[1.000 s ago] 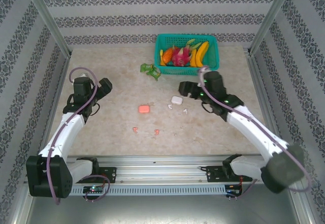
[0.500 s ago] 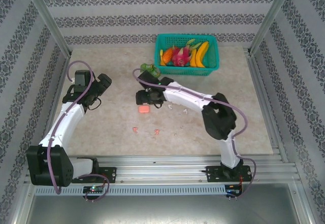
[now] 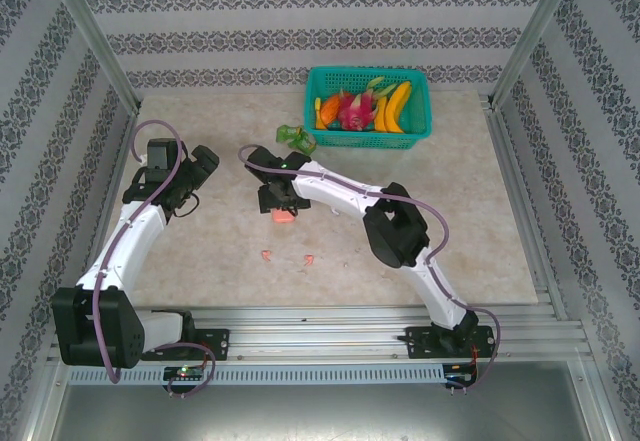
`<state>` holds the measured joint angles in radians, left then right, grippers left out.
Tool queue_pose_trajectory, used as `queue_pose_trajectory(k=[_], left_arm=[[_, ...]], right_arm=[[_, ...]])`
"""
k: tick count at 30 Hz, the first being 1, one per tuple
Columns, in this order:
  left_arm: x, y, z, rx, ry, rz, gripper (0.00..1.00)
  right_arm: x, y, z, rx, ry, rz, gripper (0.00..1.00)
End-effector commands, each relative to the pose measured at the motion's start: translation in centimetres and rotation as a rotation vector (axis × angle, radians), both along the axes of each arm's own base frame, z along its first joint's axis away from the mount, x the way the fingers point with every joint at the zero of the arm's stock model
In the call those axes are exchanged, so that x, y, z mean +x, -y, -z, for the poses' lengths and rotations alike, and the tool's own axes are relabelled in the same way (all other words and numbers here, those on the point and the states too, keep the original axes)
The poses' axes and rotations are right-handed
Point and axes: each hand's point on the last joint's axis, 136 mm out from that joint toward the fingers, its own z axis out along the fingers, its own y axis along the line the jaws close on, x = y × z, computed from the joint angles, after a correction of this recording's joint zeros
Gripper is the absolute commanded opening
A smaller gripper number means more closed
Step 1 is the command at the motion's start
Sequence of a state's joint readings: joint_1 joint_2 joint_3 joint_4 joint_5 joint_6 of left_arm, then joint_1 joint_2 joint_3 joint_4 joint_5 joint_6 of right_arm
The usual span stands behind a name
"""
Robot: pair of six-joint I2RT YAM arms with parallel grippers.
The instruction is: Insert the wireless bluetooth earbuds into the charging case
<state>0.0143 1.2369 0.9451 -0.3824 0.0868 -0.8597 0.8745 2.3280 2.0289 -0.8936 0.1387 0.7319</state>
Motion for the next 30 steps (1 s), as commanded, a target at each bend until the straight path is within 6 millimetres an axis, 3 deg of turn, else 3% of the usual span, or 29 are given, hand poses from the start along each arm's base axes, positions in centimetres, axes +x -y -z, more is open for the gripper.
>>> queue_pose_trajectory(k=[1, 14, 30], left_arm=[[0.2, 0.1, -0.7, -0.023, 0.024, -0.015, 1.00], [-0.2, -0.1, -0.4, -0.019, 0.028, -0.014, 0.99], [-0.4, -0.1, 0.1, -0.020, 0.023, -0.015, 0.99]], right_arm=[[-0.3, 0.5, 0.7, -0.067, -0.002, 0.038, 0.78], [-0.8, -0.6, 3.4, -0.072, -0.038, 0.071, 0.79], [-1.3, 0.3, 5.3, -0.127, -0.043, 0.122, 0.77]])
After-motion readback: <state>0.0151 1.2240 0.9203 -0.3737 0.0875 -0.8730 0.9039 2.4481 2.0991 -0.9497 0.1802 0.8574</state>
